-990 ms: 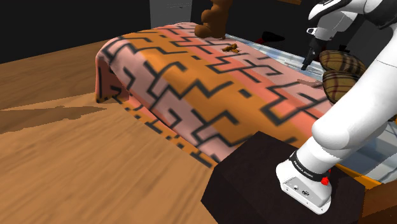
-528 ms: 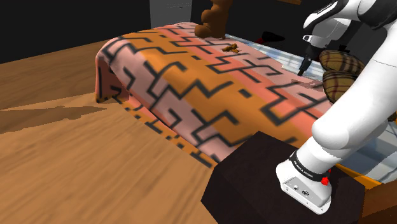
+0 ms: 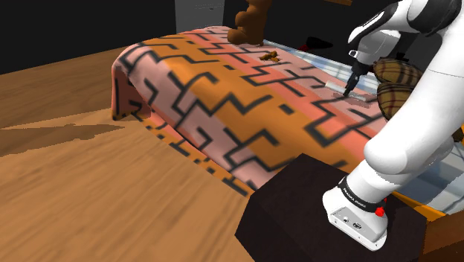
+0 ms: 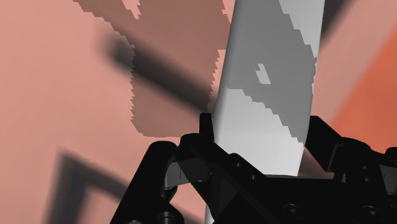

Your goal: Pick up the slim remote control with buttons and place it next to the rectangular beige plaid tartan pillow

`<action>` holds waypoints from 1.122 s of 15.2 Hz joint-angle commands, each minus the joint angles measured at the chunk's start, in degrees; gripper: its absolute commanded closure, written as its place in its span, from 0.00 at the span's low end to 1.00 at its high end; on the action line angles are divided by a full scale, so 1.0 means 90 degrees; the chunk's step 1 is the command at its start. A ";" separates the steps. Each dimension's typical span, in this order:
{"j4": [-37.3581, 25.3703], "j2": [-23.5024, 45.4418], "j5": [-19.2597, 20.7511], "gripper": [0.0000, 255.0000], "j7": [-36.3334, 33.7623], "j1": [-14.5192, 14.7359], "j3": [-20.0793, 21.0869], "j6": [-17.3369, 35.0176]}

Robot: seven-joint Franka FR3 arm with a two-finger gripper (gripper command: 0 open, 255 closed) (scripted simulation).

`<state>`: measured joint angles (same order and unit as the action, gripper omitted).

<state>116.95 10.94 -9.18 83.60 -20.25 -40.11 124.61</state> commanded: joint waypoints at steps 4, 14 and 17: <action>0.0179 0.0256 -0.0237 1.00 0.0166 -0.0069 0.0073 0.0372; 0.0195 0.0290 -0.0268 0.00 0.0187 -0.0080 0.0085 0.0413; 0.0195 0.0290 -0.0268 0.00 0.0187 -0.0080 0.0085 0.0413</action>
<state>118.70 13.55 -11.59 85.29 -20.97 -39.34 128.33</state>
